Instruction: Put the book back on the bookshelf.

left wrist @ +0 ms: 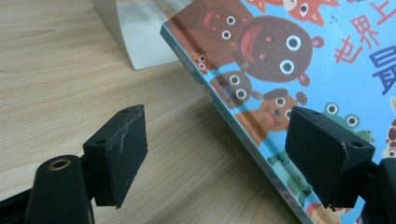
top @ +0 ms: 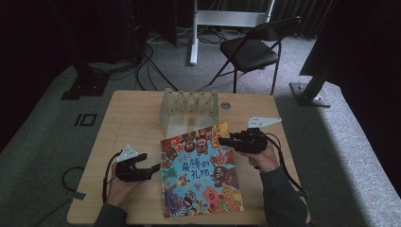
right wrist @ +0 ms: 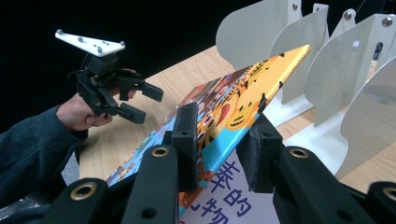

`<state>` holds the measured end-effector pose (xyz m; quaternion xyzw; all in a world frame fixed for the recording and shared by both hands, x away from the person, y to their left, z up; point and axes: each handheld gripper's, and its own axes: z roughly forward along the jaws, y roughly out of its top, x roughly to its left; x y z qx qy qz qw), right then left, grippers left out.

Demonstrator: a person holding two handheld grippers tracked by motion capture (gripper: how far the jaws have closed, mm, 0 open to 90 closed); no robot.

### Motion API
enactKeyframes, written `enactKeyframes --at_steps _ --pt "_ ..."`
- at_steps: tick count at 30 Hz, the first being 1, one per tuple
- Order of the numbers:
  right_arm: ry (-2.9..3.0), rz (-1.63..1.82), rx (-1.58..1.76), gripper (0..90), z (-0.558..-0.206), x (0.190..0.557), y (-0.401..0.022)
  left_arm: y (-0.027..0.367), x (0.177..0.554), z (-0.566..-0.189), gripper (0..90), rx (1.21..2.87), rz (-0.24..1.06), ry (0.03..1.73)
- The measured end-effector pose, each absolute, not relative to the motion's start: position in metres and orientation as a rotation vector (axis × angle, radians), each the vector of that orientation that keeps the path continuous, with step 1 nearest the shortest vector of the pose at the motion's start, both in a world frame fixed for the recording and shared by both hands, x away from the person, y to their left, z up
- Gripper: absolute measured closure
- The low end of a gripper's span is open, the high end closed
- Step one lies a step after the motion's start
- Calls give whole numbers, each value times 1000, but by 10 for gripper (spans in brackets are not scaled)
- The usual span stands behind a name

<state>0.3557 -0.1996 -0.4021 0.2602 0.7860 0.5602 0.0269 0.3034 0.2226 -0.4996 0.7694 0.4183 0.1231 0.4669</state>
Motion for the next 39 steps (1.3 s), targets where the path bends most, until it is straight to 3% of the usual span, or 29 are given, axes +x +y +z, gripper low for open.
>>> enactKeyframes --at_steps 6,39 --pt "2419 1743 776 703 -400 352 -201 219 307 -497 287 1891 268 977" --pt "2332 1892 724 769 -387 346 -211 208 341 -492 258 1774 27 867"
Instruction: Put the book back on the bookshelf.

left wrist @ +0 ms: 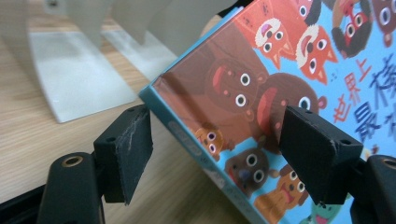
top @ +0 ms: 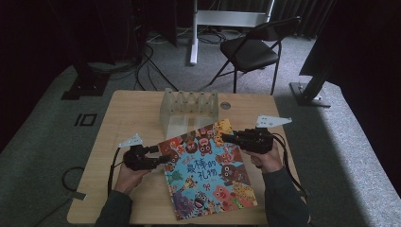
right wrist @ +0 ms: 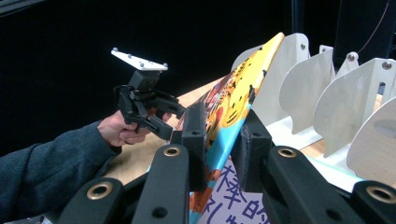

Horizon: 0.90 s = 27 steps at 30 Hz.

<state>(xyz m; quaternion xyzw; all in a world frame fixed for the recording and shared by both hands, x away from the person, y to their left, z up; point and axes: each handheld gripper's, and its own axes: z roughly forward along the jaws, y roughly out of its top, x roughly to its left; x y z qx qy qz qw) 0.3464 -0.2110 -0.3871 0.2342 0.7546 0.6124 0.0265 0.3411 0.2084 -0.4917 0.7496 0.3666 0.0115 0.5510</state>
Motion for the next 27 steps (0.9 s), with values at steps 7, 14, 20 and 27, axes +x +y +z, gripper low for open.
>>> enactKeyframes --at_steps 7,14,20,27 --pt "2332 1907 710 770 -387 346 -212 204 346 -491 253 1763 -34 836" --pt "2331 1888 710 763 -388 346 -213 206 349 -490 298 1775 -68 829" --pt "2340 1839 695 739 -387 346 -214 207 348 -486 343 1788 -59 824" --pt "2324 1748 731 684 -389 346 -216 209 345 -480 426 1801 -46 819"
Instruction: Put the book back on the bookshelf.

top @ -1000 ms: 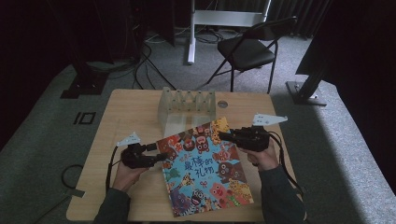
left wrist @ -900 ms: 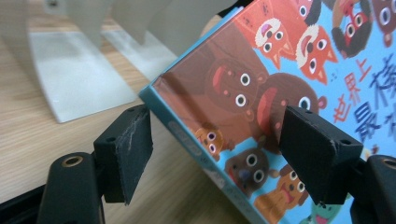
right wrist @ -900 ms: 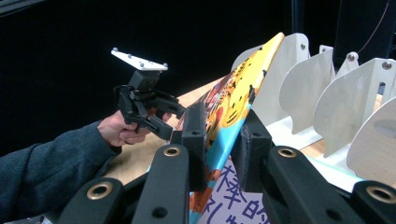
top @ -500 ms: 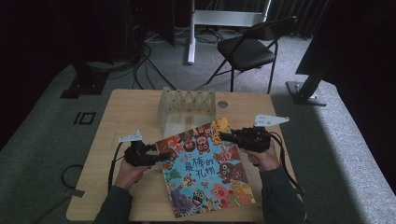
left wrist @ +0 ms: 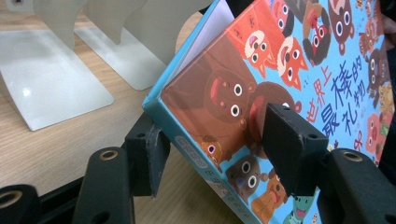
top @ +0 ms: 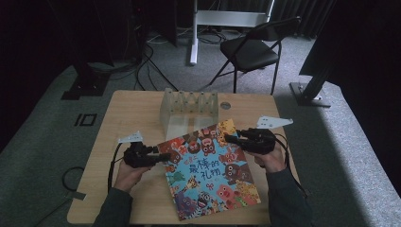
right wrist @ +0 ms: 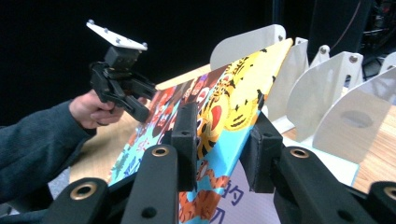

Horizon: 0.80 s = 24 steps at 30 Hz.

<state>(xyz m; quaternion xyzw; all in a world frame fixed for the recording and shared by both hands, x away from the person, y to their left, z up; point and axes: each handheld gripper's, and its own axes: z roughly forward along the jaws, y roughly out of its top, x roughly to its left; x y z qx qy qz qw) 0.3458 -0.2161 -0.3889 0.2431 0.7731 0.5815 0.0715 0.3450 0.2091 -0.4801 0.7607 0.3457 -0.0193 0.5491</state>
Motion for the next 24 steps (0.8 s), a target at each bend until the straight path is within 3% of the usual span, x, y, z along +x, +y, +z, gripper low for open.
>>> enactKeyframes --at_steps 14,24 --pt "2296 1582 786 566 -394 344 -225 206 333 -455 543 1805 45 757" --pt "2278 1530 847 535 -401 345 -232 203 322 -431 628 1810 112 677"
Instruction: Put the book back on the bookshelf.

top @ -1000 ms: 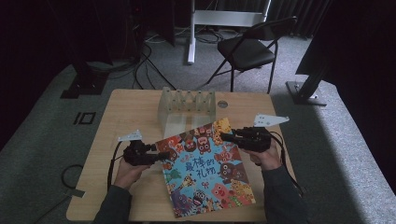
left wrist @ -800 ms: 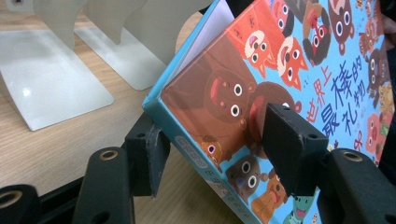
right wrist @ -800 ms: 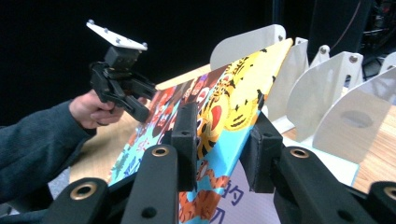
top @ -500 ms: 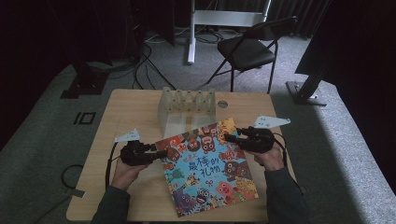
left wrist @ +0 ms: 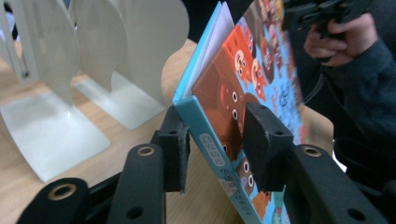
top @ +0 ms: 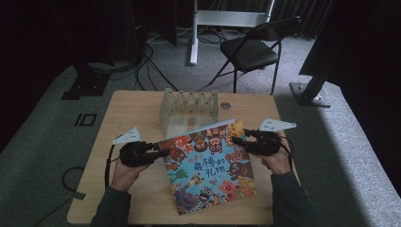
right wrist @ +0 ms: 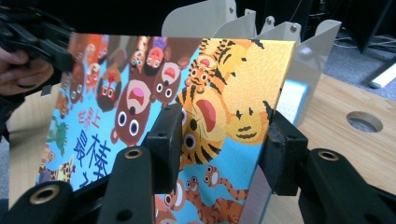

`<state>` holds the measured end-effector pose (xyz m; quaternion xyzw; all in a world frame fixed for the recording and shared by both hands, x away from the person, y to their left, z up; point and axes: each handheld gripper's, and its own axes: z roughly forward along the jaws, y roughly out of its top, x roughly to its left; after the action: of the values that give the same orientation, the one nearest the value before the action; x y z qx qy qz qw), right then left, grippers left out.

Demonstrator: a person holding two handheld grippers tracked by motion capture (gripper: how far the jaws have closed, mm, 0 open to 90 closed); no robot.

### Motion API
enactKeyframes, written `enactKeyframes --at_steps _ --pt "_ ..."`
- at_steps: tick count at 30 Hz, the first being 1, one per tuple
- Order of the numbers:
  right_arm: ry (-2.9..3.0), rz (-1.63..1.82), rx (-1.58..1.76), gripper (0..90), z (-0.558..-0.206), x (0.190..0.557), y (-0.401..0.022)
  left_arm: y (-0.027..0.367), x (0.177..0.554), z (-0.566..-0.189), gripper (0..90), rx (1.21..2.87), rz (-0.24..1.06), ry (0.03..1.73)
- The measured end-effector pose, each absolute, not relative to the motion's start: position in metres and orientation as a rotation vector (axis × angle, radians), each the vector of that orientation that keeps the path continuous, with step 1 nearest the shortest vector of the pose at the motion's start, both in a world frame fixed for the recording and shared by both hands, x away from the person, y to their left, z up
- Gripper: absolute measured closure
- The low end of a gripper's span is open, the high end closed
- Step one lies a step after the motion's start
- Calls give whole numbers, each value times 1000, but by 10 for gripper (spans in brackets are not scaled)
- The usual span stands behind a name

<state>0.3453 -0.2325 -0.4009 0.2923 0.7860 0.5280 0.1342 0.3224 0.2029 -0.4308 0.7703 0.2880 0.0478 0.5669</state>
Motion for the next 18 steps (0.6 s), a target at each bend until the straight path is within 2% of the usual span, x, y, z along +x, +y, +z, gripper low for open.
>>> enactKeyframes --at_steps 10,18 --pt "2252 1512 837 542 -400 343 -230 210 317 -405 726 1759 157 567" --pt "2203 1554 811 581 -398 340 -231 211 313 -394 764 1732 216 520"
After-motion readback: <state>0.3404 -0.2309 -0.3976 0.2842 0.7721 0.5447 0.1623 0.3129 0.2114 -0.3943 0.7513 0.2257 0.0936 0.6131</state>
